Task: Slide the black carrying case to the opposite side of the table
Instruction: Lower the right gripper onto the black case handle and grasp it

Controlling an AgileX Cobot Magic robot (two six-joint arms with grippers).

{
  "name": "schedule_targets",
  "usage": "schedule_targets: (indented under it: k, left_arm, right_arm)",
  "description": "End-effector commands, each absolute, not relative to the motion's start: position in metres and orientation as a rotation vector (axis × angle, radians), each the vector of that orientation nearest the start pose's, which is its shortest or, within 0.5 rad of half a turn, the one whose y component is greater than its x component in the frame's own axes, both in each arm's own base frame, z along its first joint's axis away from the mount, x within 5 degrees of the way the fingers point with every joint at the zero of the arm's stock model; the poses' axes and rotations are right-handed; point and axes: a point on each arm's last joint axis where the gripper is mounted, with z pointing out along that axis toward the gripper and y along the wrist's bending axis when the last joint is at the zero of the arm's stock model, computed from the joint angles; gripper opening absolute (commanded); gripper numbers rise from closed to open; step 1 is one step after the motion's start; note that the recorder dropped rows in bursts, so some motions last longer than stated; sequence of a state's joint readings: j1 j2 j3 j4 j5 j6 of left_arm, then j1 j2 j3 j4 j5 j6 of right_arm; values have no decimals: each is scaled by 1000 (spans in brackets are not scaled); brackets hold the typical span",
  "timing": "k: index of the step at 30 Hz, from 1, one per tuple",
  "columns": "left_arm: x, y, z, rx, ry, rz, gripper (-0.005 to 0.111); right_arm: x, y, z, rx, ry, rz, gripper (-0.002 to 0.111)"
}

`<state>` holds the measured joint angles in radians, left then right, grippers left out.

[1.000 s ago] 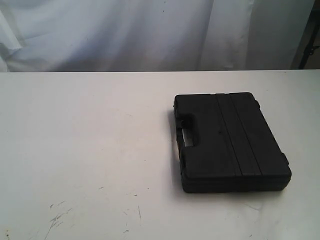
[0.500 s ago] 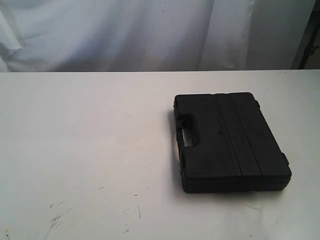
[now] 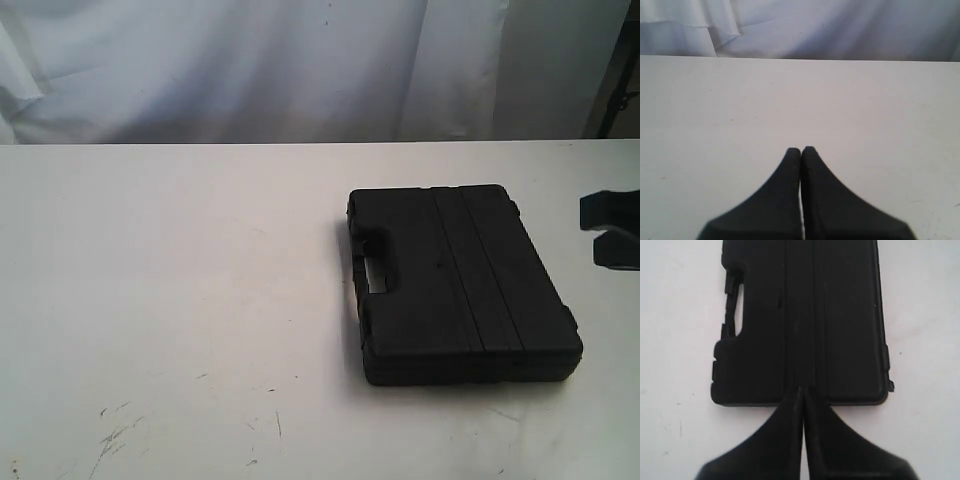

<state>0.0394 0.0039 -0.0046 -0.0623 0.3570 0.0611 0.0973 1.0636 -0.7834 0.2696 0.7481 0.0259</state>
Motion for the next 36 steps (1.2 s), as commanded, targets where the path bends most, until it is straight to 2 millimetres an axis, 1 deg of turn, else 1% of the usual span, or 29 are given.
schedule_targets:
  k: [1,4,7,14,16,20,27,32,36]
  left_arm:
    - [54,0,182,-23,1824,8,0]
    - [54,0,182,-23,1824,8,0]
    - [54,0,182,-23,1824,8,0]
    - [54,0,182,-23,1824,8,0]
    - [54,0,182,-23,1824,8,0]
    - [54,0,182,-23,1824,8,0]
    - [54,0,182,-23,1824,8,0]
    - [54,0,182,-23,1824,8,0]
    - [54,0,182,-23,1824,8,0]
  right_arm:
    - [204,40,298,120,2406,437,0]
    - [206,42,301,42,2379,444,0]
    - [212,44,304,37,2403,454,0]
    - [243,51,309,23,2533,493,0]
    - [251,56,311,22,2550,507,0]
    - [268,75,312,-39,2577,500,0]
    - [292,112,307,-115,2667,414,0]
    - [311,140,298,-165,2734,403,0]
    - [329,161,286,-192,2782,365,0]
